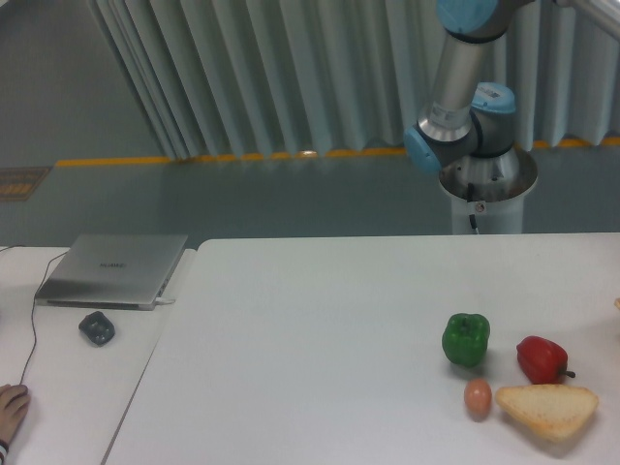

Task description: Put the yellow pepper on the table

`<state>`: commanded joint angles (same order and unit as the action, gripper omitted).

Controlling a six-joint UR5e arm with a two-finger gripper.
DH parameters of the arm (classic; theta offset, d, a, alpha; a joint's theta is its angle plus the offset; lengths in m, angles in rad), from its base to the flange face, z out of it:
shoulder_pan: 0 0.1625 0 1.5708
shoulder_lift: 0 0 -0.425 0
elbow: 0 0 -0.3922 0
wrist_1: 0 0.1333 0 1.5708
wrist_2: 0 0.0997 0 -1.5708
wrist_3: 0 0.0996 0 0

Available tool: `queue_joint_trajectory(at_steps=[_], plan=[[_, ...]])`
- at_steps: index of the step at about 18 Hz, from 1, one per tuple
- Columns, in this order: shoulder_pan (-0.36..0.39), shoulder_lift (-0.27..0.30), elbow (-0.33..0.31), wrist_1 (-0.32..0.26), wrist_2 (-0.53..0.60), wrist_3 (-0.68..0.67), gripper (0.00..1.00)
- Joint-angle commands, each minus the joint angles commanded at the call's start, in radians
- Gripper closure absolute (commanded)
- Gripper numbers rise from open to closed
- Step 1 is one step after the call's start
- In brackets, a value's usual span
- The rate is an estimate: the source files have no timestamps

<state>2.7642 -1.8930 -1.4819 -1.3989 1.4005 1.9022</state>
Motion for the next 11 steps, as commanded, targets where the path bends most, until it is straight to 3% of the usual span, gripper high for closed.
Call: queue_joint_trajectory(at_steps=[2,4,6,8,11], plan=[[-0.006,0.002,0.018,-0.046,-0.020,-0.008,0.48],[-0.014,0.003,0.009,-0.051,-0.023,-0.021,0.48],[-0.038,0.012,-0.001,-0.061,-0.058,-0.127,0.48],[-0.051,0.017,-0.056,-0.055,-0.080,-0.175,0.48],[-0.098,0.029,-0.074,-0.049,-0.071,-0.250,0.48]])
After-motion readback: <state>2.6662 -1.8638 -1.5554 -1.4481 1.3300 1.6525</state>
